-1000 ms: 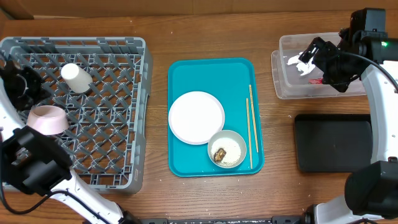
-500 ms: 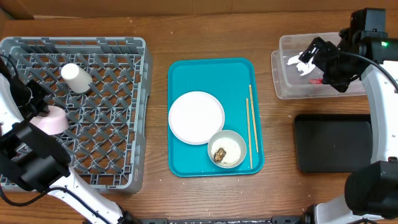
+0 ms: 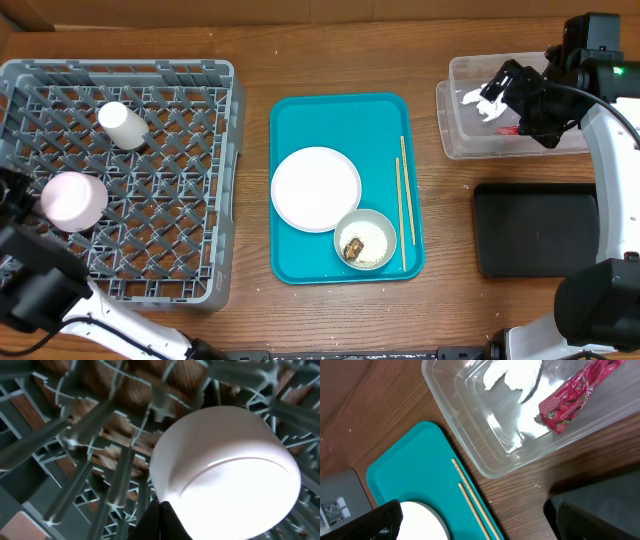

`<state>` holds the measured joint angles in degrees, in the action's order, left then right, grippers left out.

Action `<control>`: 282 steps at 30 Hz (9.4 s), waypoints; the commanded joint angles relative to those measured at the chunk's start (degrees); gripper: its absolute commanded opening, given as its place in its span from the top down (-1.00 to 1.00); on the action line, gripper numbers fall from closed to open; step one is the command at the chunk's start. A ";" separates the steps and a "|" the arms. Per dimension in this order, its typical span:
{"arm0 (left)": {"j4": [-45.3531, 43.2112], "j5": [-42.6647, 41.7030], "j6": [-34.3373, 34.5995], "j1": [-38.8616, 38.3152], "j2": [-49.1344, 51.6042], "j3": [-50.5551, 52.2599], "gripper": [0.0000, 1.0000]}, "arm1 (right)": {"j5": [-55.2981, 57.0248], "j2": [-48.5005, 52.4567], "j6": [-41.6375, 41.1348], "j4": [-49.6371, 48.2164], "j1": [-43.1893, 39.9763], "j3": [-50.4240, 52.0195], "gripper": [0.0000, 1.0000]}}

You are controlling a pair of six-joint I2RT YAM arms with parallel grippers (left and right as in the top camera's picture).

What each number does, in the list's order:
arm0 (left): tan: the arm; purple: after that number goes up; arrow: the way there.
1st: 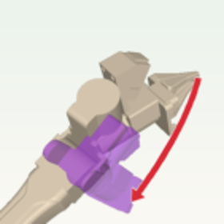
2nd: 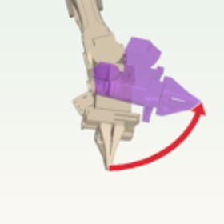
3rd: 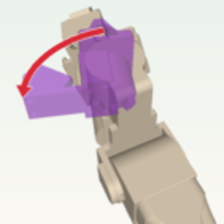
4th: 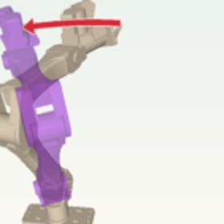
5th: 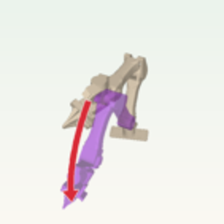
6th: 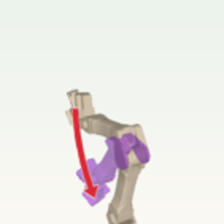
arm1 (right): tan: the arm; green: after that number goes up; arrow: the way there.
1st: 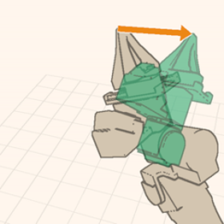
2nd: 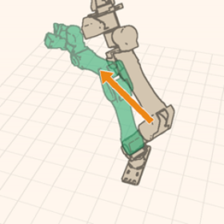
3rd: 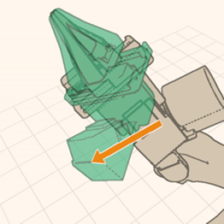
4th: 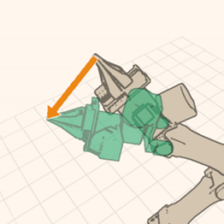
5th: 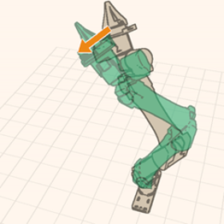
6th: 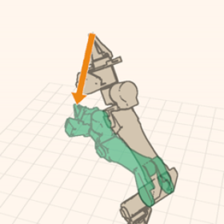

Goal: Sort waste into correct bins and load items into the dishwasher
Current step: 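Release the saucer and raise the left gripper from the rack, then move the left gripper over the chopsticks on the tray and grasp one, then carry the chopstick to the rack and drop it in, then move the left gripper back to the tray and grasp the second chopstick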

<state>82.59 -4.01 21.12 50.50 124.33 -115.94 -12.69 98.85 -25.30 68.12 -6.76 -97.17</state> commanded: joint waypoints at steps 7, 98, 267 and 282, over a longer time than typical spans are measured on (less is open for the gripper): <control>-1.88 -20.48 -3.50 0.31 -10.93 -0.15 0.92 | -0.22 -0.42 -0.20 -0.35 -0.07 0.02 -1.00; -27.17 11.89 24.00 -95.76 16.85 -0.11 0.90 | -0.22 -0.42 -0.20 -0.35 -0.07 0.02 -1.00; -8.24 15.93 31.87 -96.67 27.28 -30.38 0.21 | -0.22 -0.42 -0.20 -0.35 -0.07 0.04 -1.00; -10.08 14.12 33.31 -96.63 27.30 -25.27 0.20 | -0.22 -0.42 -0.20 -0.35 -0.07 0.04 -1.00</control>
<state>73.25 10.72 52.82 -46.15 150.36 -143.50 -12.71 98.85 -25.28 68.07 -6.76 -97.17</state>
